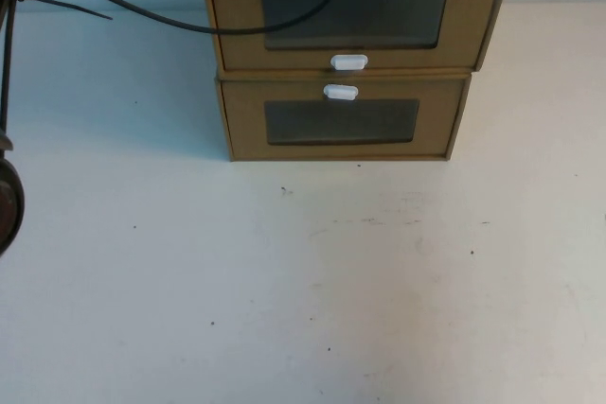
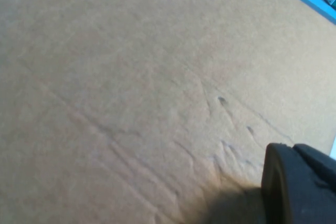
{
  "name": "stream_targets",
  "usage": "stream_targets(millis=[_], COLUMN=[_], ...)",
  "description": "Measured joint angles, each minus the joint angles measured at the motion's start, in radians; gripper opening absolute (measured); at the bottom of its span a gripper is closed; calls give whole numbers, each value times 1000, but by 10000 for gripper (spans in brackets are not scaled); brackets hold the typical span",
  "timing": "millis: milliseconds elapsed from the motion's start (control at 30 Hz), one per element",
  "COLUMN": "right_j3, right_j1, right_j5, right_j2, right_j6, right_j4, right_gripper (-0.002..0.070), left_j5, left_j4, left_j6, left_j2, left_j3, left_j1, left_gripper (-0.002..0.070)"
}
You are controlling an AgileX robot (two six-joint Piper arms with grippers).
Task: Open the shoe box
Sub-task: 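Pull the top drawer of the cardboard box fully open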
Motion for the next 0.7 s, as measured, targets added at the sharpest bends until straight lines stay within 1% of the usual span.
stream_targets(millis=[67, 200, 300, 367, 467, 567, 633, 700], right_j3=[-4, -21, -35, -40, -42, -42, -54, -77], right_j1=[131, 340, 472, 546, 625, 670, 683, 687], right_j5=[-21, -96, -160, -175, -173, -191, -219, -235], right_j2=[53, 180, 276, 343, 435, 510, 545, 584], right_j6=[58, 227, 405, 549, 762, 959, 1045, 1081], right_j4=[-141, -501, -828, -1089, -1444, -1736, -1851, -1911], right_gripper=[-14, -13, -13, -14, -14, -14, -13, -14], left_j5=[0, 2, 2, 2, 4, 4, 4, 5], left_j4=[-2, -4, -4, -4, -4, -4, -4, -4], left_j6=[-6, -8, -8, -8, -8, -8, -8, -8], left_j2=[0, 0, 0, 0, 0, 0, 0, 0], left_j3=[0, 0, 0, 0, 0, 0, 0, 0], left_j1=[4, 5, 5, 6, 6, 6, 7, 9], left_gripper=[-6, -6, -6, -5, -6, -6, -6, -6])
